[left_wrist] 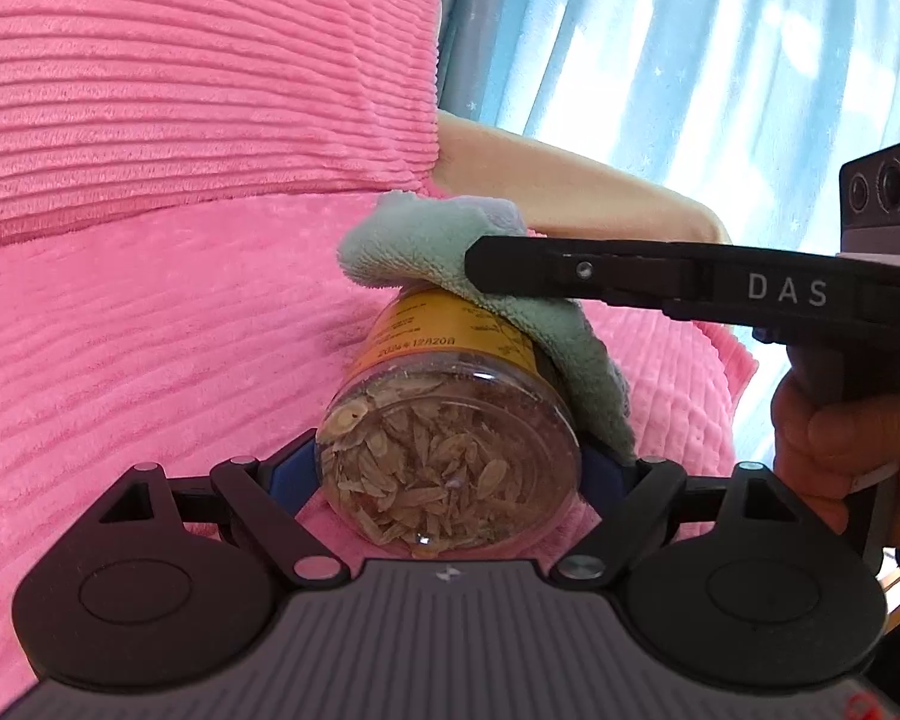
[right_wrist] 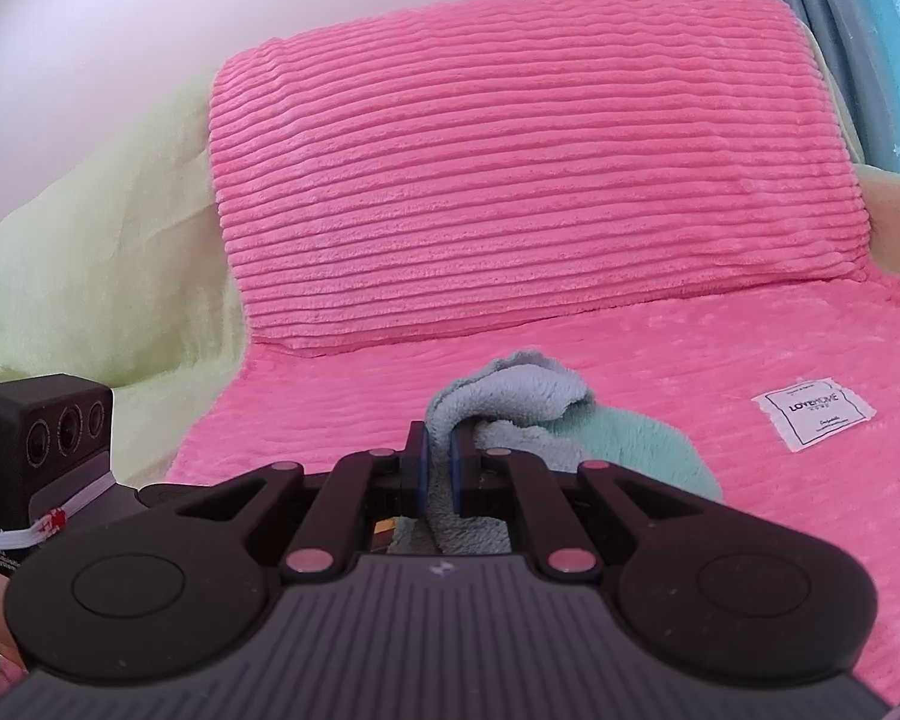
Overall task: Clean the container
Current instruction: 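Sweep the cloth over the jar rim and side with the right gripper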
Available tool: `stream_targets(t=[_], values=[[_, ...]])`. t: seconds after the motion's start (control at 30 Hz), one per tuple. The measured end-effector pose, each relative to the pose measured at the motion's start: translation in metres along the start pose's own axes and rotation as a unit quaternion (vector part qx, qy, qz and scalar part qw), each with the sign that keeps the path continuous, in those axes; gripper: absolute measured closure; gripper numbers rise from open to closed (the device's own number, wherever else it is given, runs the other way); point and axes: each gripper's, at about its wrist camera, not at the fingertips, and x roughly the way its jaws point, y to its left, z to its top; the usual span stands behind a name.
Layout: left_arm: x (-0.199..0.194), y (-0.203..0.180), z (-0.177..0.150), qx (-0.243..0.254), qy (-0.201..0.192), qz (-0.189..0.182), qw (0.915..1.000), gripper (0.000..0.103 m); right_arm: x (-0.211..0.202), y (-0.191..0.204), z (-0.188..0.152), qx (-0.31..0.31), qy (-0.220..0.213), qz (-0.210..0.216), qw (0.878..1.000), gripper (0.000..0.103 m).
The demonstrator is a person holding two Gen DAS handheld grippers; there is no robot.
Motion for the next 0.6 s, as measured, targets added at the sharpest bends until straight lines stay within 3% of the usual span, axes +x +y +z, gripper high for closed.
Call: stream_targets(t=[0.07, 0.17, 0.33, 0.4, 0.6], values=[[0.001, -0.004, 0.001, 0.022, 0.0, 0.005, 0.9998, 0.017, 0.0, 0.001, 0.001, -0.001, 0.004, 0.012, 1.0, 0.097], [0.002, -0.013, 0.001, 0.072, 0.002, 0.019, 0.9972, 0.018, -0.002, 0.012, -0.001, -0.023, 0.019, 0.064, 0.998, 0.097], [0.007, -0.034, -0.005, 0.168, 0.0, 0.051, 0.9845, 0.018, -0.001, 0.025, -0.004, -0.065, 0.034, 0.089, 0.993, 0.099], [0.009, -0.042, -0.008, 0.198, -0.002, 0.06, 0.9784, 0.018, -0.002, 0.019, -0.003, -0.059, 0.027, 0.072, 0.995, 0.1], [0.01, -0.056, -0.015, 0.256, -0.005, 0.076, 0.9636, 0.018, -0.007, -0.012, -0.001, 0.004, -0.007, -0.032, 0.999, 0.099]])
